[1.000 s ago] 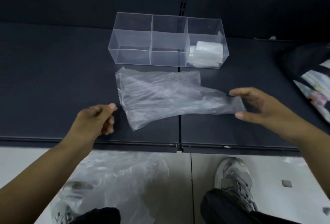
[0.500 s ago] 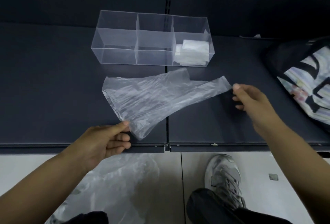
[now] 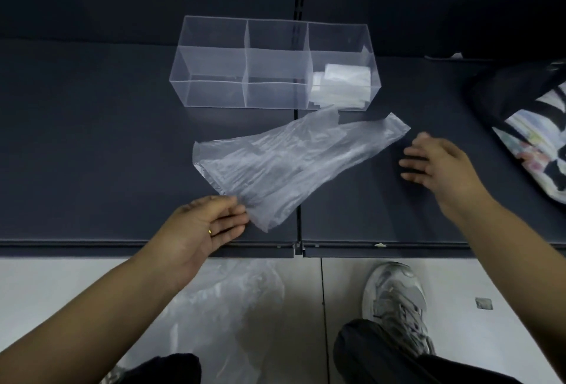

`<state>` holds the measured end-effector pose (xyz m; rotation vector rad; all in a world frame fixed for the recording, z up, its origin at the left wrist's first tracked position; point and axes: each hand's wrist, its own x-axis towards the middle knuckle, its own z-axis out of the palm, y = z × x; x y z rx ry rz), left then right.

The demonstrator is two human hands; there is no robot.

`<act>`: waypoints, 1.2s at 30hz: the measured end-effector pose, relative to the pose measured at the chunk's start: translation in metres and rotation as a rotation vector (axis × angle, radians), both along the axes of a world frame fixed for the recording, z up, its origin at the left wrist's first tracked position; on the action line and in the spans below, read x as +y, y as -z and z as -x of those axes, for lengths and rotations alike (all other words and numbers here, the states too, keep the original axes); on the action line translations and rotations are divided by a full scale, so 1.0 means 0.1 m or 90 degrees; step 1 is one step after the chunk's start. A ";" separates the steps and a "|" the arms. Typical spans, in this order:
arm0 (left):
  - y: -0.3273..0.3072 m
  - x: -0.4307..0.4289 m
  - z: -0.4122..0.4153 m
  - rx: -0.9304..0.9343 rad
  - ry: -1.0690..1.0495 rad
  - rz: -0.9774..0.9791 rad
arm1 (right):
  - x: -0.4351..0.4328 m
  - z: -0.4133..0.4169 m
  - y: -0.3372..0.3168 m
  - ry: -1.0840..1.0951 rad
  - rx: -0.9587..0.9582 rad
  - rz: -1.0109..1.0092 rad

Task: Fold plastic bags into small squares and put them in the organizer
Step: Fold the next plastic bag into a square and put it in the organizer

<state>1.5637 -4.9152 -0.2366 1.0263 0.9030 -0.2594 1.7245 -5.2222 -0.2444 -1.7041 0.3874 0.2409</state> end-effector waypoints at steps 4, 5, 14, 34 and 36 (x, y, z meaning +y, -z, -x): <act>-0.02 -0.02 0.03 -0.002 -0.042 0.094 | 0.05 -0.15 -0.06 -0.058 0.028 -0.016; -0.02 -0.05 0.03 0.005 -0.041 0.101 | 0.09 -0.18 -0.05 -0.077 0.020 0.008; -0.09 -0.24 0.16 0.162 0.121 0.115 | 0.19 -0.35 -0.08 -0.080 -0.073 0.134; 0.07 -0.21 0.53 0.034 0.069 -0.089 | -0.48 0.87 0.00 -0.117 0.011 0.204; 0.08 -0.20 0.56 0.025 0.085 -0.142 | -0.49 0.91 0.03 -0.142 -0.015 0.290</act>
